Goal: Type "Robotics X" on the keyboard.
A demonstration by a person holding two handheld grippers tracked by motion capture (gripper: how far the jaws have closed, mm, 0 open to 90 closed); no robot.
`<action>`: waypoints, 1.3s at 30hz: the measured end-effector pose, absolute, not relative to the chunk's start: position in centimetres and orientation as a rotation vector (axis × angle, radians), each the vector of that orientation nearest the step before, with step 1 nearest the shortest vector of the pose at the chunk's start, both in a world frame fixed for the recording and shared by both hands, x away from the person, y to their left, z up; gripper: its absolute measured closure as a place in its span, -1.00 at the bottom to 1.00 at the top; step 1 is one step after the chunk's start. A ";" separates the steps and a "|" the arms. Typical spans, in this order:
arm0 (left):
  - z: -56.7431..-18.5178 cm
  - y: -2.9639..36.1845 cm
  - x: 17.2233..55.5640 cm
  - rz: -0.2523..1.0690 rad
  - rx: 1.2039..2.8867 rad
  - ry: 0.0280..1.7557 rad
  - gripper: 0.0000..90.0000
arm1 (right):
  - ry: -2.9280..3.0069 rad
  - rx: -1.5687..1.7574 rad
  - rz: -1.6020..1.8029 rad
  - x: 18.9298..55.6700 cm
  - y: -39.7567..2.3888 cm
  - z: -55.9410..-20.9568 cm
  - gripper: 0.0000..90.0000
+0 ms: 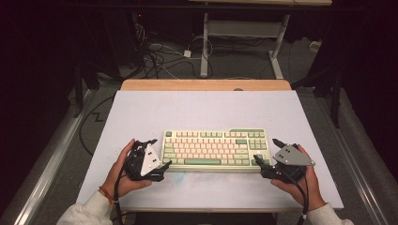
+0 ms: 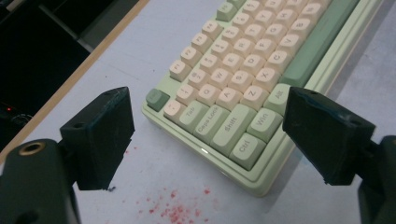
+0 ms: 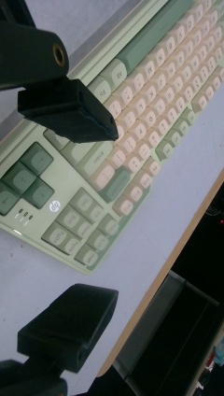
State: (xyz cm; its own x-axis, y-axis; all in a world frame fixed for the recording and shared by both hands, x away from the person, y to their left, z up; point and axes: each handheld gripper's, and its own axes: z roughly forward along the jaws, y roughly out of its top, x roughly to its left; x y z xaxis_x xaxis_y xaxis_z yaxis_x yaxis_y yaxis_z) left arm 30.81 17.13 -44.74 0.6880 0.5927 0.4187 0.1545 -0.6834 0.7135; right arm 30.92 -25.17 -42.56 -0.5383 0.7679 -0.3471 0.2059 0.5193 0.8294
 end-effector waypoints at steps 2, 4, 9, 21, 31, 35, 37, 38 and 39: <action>-44.9 17.3 30.7 0.864 2.244 0.565 -0.65 | 2.030 0.804 0.976 30.9 -25.3 -42.7 -0.55; -45.0 17.6 30.6 0.861 2.238 0.574 -0.65 | 2.032 0.805 0.967 30.8 -25.5 -42.9 -0.55; -45.4 18.2 30.3 0.852 2.246 0.581 -0.65 | 2.026 0.815 0.959 30.6 -26.0 -43.2 -0.55; -46.6 20.2 29.8 0.833 2.262 0.648 -0.65 | 2.030 0.856 0.929 30.3 -27.0 -44.4 -0.55; -48.1 21.6 29.1 0.777 2.290 0.725 -0.65 | 2.035 0.909 0.931 29.5 -27.8 -46.0 -0.58; -48.2 21.5 28.9 0.777 2.300 0.721 -0.65 | 2.037 0.913 0.946 29.2 -27.8 -46.1 -0.62; -48.2 21.4 28.9 0.783 2.299 0.723 -0.65 | 2.040 0.910 0.952 29.2 -27.8 -46.1 -0.62; -48.3 21.4 29.0 0.784 2.296 0.724 -0.65 | 2.039 0.911 0.955 29.2 -27.8 -46.1 -0.63; -48.3 21.4 29.0 0.785 2.297 0.723 -0.65 | 2.040 0.914 0.954 29.2 -27.8 -46.1 -0.63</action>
State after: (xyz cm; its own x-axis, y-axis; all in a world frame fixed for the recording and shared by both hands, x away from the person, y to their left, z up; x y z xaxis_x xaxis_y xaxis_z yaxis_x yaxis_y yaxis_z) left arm 28.99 21.39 -48.29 0.6770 0.6485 0.3480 0.2939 -0.6718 0.6800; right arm 29.16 -27.78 -46.08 -0.5090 0.8109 -0.2886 0.2987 0.4808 0.8244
